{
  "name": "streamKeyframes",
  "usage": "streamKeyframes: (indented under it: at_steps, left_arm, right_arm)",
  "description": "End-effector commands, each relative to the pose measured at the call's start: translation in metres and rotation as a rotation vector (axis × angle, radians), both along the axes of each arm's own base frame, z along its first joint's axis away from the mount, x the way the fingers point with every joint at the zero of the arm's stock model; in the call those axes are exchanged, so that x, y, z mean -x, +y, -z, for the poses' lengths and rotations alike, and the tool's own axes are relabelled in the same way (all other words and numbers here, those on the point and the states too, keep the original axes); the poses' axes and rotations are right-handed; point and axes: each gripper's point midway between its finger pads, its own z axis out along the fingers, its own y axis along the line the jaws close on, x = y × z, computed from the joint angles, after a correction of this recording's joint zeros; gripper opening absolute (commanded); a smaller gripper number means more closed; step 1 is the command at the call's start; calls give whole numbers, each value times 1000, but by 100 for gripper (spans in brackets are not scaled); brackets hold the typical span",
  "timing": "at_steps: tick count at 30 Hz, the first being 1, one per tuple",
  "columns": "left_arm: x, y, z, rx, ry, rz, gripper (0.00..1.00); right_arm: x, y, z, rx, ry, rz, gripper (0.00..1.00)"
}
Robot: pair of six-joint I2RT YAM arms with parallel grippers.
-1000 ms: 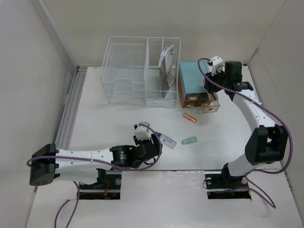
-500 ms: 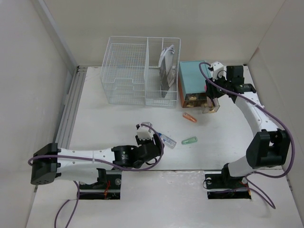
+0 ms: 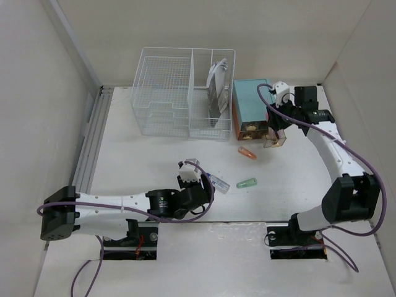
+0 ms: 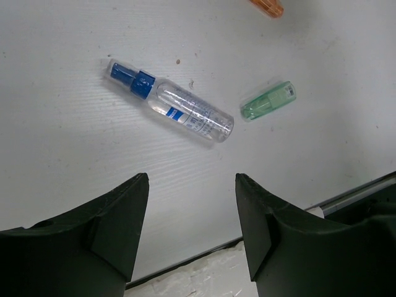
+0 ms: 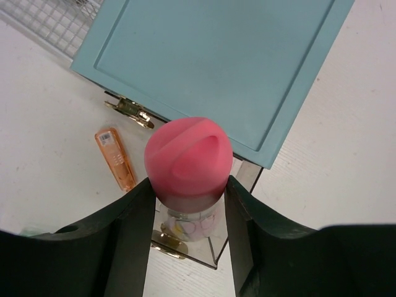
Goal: Organize the desk
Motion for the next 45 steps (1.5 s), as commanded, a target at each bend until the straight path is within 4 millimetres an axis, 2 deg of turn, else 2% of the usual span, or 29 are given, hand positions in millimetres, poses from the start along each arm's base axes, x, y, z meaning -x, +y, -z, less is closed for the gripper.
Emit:
streamKeyframes:
  at_steps: [1, 2, 5, 6, 8, 9, 11, 15, 17, 20, 22, 23, 24, 25, 26, 28, 29, 31, 33, 39, 45]
  left_arm:
    - [-4, -11, -23, 52, -34, 1, 55]
    - [-4, -9, -24, 52, -34, 1, 55]
    - [-4, -9, -24, 52, -34, 1, 55]
    - [-4, -9, -24, 52, -34, 1, 55]
    - [-4, -9, -24, 52, -34, 1, 55]
    - [-4, -9, -24, 52, -34, 1, 55]
    - [-5, -8, -24, 51, -40, -7, 55]
    - [-5, -8, -24, 51, -40, -7, 56]
    - [-5, -10, -28, 53, -45, -2, 56]
    - [-5, -10, -28, 53, -45, -2, 56]
    - [-5, -10, -25, 44, -44, -2, 56]
    - [-5, -10, -25, 44, -44, -2, 56]
    - [-5, -10, -25, 44, -44, -2, 56]
    - [-5, -10, -25, 44, -44, -2, 56]
    - [-6, -12, -27, 54, -46, -2, 58]
    - [-4, -11, -23, 47, -38, 5, 58]
    - [-4, -12, -24, 56, -40, 5, 58]
    - [-4, -12, -24, 56, -40, 5, 58]
    - [-4, -10, -20, 47, -38, 5, 58]
    - [-4, -10, -18, 47, -38, 5, 58]
    - [-2, -7, -17, 53, -28, 8, 58]
  right_arm:
    - [21, 1, 15, 22, 110, -10, 16]
    - [22, 1, 21, 24, 128, -10, 16]
    - [20, 1, 20, 23, 119, -10, 16]
    - [22, 4, 27, 25, 137, -19, 18]
    - [22, 3, 27, 32, 136, -13, 50]
    - [21, 1, 27, 44, 133, -13, 59]
    - [21, 1, 17, 41, 96, -12, 74]
    - [24, 0, -12, 52, -7, -29, 82]
    - [27, 1, -30, 56, -70, -51, 82]
    - [38, 5, -38, 69, -95, -118, 82]
    - [43, 1, -33, 129, -109, -175, 76]
    - [49, 2, -23, 148, -87, -219, 73]
    - [53, 1, -21, 174, -92, -246, 68]
    - [58, -3, -19, 191, -95, -274, 53]
    - [59, -6, -14, 258, -115, -360, 48]
    - [63, -16, -4, 302, -118, -412, 32]
    - [62, -19, -5, 361, -161, -485, 32]
    - [65, -21, 3, 393, -164, -542, 32]
    - [63, -23, 2, 413, -181, -566, 33]
    - [53, -13, 20, 354, -128, -623, 45]
    - [40, -10, 34, 322, -85, -641, 46]
